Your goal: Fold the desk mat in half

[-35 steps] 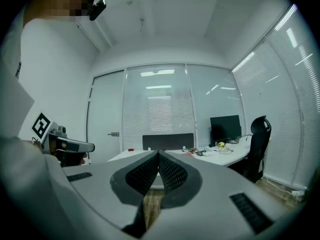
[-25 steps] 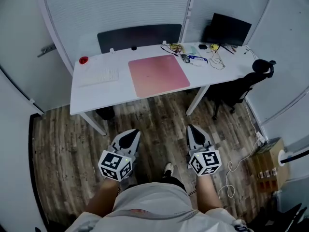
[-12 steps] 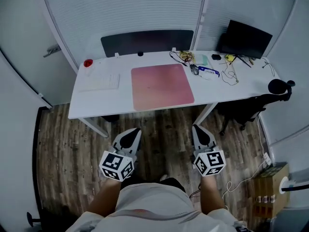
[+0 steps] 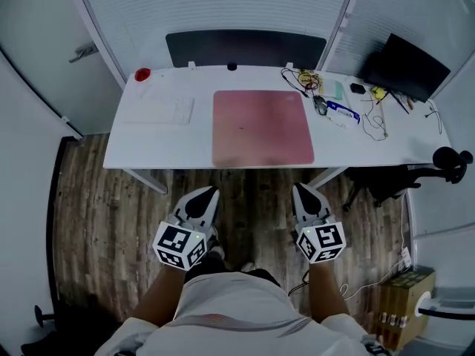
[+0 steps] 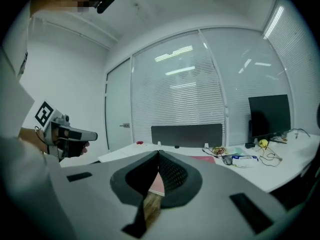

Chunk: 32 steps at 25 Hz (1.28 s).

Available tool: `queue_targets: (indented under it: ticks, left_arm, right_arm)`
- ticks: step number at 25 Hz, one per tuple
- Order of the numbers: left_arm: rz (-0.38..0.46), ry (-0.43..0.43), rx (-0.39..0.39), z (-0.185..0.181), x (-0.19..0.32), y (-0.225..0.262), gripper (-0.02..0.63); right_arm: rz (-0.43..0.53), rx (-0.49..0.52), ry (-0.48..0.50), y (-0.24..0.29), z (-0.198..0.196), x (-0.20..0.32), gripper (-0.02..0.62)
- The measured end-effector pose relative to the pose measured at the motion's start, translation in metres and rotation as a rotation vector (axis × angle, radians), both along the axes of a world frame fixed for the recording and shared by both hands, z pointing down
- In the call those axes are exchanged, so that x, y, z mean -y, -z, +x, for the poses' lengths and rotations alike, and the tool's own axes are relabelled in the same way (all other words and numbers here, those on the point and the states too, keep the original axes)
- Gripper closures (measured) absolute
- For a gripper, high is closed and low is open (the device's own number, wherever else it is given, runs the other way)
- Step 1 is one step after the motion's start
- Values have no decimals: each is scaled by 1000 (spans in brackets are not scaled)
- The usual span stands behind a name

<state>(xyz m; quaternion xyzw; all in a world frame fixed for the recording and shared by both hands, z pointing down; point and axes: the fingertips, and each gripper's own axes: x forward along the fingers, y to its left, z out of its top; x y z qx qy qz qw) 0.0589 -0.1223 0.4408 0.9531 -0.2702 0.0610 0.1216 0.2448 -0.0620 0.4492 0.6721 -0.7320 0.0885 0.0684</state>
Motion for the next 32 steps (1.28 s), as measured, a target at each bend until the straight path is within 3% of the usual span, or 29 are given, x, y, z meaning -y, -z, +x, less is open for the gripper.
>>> queue_targets:
  ticks: [11, 20, 22, 24, 28, 32]
  left_arm:
    - [-1, 18, 2, -39, 133, -14, 591]
    - [-57, 33, 15, -52, 176, -38, 591]
    - [-67, 59, 24, -55, 180, -42, 591]
    - [-77, 92, 31, -58, 183, -45, 591]
    - [-104, 145, 45, -64, 178, -53, 591]
    - [-139, 209, 63, -79, 173, -65, 591]
  right_arm:
    - [-67, -33, 28, -17, -45, 131, 543]
    - [-159, -27, 64, -53, -66, 188, 543]
    - [-216, -28, 104, -71, -71, 198, 543]
    - [-299, -41, 168, -99, -81, 208, 454]
    - [-477, -120, 287, -168, -108, 218, 373]
    - [-589, -180, 362, -234, -134, 227, 357]
